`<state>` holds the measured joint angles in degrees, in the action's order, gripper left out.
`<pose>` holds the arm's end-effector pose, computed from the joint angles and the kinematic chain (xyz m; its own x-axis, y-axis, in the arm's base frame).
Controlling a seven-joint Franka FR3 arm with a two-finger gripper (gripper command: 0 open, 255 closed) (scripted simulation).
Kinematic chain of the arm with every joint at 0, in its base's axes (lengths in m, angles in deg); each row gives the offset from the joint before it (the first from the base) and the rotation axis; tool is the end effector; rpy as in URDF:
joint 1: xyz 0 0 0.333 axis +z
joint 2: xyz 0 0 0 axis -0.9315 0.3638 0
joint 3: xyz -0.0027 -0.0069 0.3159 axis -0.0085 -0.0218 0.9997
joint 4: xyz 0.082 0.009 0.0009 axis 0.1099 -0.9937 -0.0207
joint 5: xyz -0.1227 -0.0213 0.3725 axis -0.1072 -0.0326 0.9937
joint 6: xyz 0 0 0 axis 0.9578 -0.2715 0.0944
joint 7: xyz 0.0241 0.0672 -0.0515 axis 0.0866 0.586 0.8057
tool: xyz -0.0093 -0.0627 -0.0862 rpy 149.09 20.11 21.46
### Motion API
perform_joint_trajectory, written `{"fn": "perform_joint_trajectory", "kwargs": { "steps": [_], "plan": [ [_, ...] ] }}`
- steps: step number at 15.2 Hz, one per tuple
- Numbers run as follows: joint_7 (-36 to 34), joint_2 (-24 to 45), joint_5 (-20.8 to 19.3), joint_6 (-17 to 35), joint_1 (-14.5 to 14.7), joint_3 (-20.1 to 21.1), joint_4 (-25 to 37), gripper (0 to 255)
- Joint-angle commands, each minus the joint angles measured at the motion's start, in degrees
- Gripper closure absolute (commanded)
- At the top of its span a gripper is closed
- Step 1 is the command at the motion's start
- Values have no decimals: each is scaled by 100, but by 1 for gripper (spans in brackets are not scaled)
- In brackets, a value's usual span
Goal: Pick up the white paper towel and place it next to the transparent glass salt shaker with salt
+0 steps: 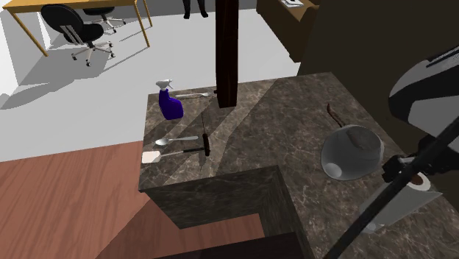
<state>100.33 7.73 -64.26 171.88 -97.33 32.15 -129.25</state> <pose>0.2915 -0.4744 0.3598 0.9939 -0.1062 0.0309 -0.1077 -0.9929 0.0514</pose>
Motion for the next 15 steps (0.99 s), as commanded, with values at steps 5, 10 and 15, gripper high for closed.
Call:
{"fn": "perform_joint_trajectory", "kwargs": {
  "steps": [5,10,15],
  "plan": [
    [177,335,261,434,-51,54,-146,255],
    [339,622,498,771,-111,130,-239,255],
    [518,930,760,1095,-194,240,-297,255]
  ]
}}
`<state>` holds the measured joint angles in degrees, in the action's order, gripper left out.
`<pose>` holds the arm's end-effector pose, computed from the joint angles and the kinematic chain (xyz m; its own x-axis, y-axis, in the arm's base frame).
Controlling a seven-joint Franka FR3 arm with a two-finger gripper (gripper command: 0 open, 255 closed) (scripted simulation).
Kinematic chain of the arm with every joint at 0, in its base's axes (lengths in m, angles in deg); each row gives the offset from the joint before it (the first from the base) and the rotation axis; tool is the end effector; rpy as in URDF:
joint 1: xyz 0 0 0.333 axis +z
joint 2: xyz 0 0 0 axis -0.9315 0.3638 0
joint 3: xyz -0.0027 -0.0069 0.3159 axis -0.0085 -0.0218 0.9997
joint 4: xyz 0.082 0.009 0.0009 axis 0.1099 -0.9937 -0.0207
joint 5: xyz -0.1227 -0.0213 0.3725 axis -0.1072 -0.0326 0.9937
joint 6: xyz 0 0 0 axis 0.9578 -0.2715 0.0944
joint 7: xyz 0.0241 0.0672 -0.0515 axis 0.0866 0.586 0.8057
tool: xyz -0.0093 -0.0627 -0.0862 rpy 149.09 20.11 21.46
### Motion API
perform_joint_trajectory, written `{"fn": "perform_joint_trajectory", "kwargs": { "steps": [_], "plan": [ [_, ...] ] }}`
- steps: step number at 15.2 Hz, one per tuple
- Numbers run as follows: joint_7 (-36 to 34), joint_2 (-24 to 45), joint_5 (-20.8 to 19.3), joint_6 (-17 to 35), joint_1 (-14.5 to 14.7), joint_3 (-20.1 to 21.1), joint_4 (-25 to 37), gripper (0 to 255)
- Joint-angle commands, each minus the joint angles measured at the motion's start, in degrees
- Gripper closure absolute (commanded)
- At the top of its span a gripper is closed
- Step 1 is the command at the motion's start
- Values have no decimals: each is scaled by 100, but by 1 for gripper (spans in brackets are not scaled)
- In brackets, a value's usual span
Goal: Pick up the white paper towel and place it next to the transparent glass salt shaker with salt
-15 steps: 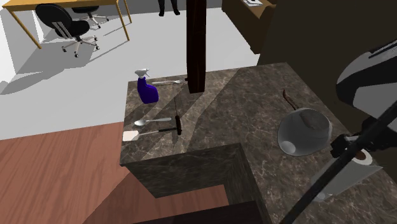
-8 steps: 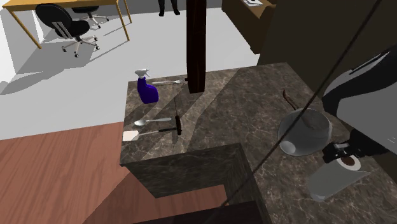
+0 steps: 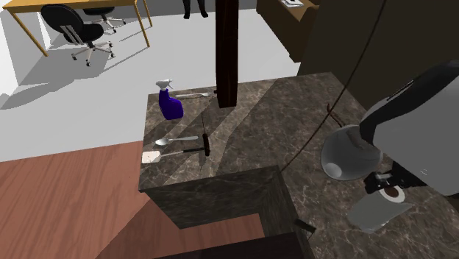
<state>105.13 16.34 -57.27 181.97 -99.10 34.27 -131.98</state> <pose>0.2919 -0.4757 0.2808 0.9939 -0.1062 0.0311 -0.1077 -0.9929 0.0515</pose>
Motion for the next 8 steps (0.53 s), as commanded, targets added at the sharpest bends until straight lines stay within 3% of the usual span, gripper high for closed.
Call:
{"fn": "perform_joint_trajectory", "kwargs": {
  "steps": [1,8],
  "plan": [
    [75,132,115,149,-36,54,-31,255],
    [340,591,500,575,-202,277,-46,255]
  ]
}}
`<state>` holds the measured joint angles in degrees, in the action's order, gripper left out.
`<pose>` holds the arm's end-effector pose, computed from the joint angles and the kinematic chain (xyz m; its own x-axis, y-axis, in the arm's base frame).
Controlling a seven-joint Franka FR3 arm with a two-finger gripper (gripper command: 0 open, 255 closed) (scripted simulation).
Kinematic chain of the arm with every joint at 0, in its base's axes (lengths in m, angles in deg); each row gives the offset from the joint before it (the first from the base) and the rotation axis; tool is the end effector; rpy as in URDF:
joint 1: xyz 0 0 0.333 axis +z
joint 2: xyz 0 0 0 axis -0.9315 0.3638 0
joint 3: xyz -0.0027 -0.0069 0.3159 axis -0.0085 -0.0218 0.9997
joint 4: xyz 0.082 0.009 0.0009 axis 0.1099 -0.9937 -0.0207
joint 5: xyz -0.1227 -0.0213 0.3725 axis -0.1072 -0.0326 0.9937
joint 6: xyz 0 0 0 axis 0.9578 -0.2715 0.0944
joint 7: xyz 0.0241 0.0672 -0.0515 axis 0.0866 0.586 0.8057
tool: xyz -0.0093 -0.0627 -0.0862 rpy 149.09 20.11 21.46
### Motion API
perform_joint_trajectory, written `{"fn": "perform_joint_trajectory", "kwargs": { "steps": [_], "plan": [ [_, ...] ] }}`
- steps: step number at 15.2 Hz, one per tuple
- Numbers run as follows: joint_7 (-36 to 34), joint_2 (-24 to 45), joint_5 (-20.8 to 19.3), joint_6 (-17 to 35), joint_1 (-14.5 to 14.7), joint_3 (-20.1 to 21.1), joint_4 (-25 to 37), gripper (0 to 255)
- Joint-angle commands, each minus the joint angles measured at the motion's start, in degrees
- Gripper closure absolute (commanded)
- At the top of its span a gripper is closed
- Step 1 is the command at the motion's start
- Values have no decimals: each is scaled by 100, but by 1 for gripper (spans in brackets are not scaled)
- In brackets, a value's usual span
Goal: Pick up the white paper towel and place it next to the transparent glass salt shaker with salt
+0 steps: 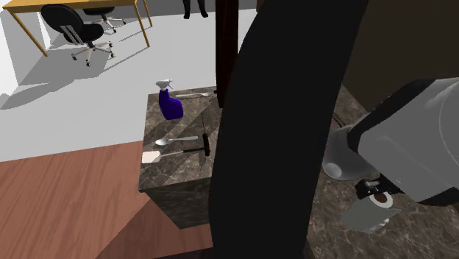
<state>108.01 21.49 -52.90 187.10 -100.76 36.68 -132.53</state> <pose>0.2925 -0.4743 0.2376 0.9939 -0.1062 0.0310 -0.1077 -0.9928 0.0515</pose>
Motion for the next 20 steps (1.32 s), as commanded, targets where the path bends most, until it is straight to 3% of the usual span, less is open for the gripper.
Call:
{"fn": "perform_joint_trajectory", "kwargs": {
  "steps": [1,10,11,16,20],
  "plan": [
    [89,143,118,121,-64,73,12,255],
    [121,201,164,171,-89,107,16,255],
    [121,201,164,171,-89,107,16,0],
    [121,201,164,171,-89,107,16,0],
    [-249,-463,-369,-378,178,-231,-36,0]
  ]
}}
